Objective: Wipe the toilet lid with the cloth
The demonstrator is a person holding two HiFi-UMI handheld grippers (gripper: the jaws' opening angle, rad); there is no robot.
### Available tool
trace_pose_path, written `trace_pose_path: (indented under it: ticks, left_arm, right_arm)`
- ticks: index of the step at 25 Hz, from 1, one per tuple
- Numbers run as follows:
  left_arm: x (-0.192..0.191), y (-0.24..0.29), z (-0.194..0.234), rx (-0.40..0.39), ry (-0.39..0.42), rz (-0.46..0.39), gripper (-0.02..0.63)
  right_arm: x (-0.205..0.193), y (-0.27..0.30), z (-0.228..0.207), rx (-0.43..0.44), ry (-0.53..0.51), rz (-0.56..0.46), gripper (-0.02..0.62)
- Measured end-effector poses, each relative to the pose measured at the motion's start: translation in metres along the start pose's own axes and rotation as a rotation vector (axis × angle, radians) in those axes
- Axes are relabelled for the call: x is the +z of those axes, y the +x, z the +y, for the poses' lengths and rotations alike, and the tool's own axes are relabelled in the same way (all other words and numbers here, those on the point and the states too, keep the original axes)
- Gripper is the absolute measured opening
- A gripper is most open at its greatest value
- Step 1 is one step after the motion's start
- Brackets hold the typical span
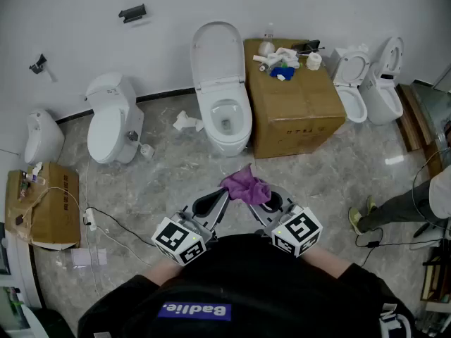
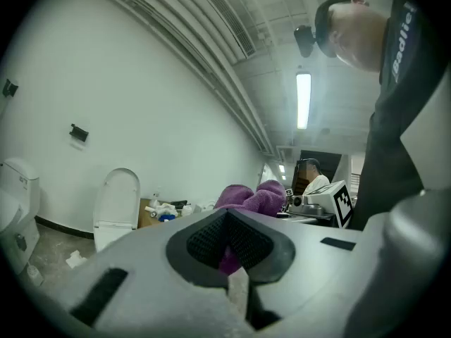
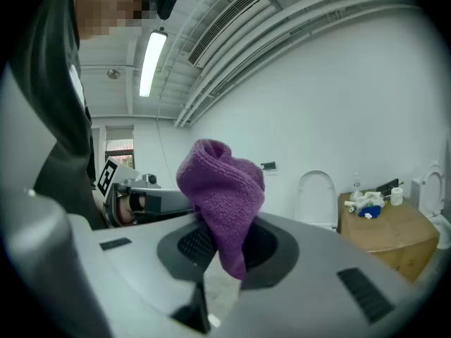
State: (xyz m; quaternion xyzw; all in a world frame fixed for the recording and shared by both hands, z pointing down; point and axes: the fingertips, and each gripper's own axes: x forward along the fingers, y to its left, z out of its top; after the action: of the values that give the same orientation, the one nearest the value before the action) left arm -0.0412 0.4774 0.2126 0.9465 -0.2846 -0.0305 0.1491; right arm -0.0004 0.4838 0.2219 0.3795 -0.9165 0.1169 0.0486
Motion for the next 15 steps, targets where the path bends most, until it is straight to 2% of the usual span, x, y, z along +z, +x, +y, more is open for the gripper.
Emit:
trace_pose_path:
  ticks: [15]
  left_arm:
    - [-0.0058, 0.0032, -0.0022, 0.009, -0.001, 0.004, 0.016]
  right_arm:
    - [-0.0045, -0.004, -0.005, 0.006, 0.019, 0.0, 0.066]
